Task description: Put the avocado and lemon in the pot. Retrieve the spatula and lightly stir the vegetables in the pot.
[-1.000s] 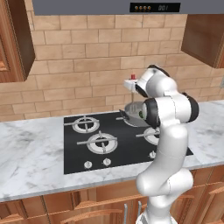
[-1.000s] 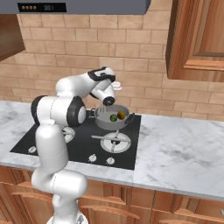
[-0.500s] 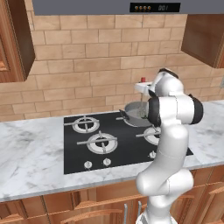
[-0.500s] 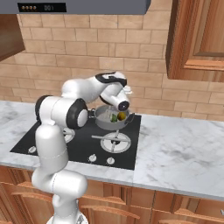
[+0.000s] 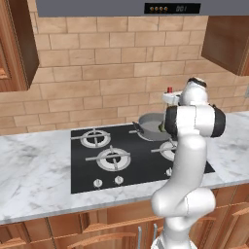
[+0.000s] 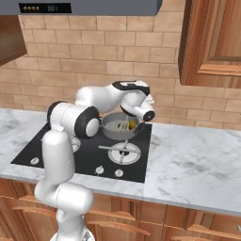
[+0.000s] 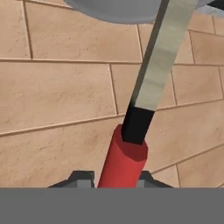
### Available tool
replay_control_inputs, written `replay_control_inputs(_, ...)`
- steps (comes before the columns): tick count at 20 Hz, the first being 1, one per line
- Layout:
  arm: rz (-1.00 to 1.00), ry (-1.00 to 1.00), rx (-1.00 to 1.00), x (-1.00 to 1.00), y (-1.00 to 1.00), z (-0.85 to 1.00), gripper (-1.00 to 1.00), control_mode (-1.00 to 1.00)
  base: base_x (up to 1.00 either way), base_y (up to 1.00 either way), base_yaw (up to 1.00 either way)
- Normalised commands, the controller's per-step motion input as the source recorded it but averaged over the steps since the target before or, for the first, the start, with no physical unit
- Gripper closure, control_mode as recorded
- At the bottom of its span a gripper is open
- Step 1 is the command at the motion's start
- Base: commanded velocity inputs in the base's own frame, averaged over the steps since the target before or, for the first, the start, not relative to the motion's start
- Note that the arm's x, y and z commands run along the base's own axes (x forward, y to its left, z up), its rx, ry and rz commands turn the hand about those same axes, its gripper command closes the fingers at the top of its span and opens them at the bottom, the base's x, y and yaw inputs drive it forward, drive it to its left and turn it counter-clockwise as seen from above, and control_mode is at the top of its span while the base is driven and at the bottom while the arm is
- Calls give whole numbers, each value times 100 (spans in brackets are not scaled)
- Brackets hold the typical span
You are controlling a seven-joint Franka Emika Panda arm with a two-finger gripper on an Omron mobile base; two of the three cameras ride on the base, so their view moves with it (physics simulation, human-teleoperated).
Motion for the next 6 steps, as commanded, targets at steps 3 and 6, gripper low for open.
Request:
replay_control_inputs(3, 1, -1, -8, 11, -38, -20, 100, -100, 0, 0, 0)
replay_control_inputs(6, 3, -10, -5, 31, -15, -21, 100, -100, 0, 0, 0)
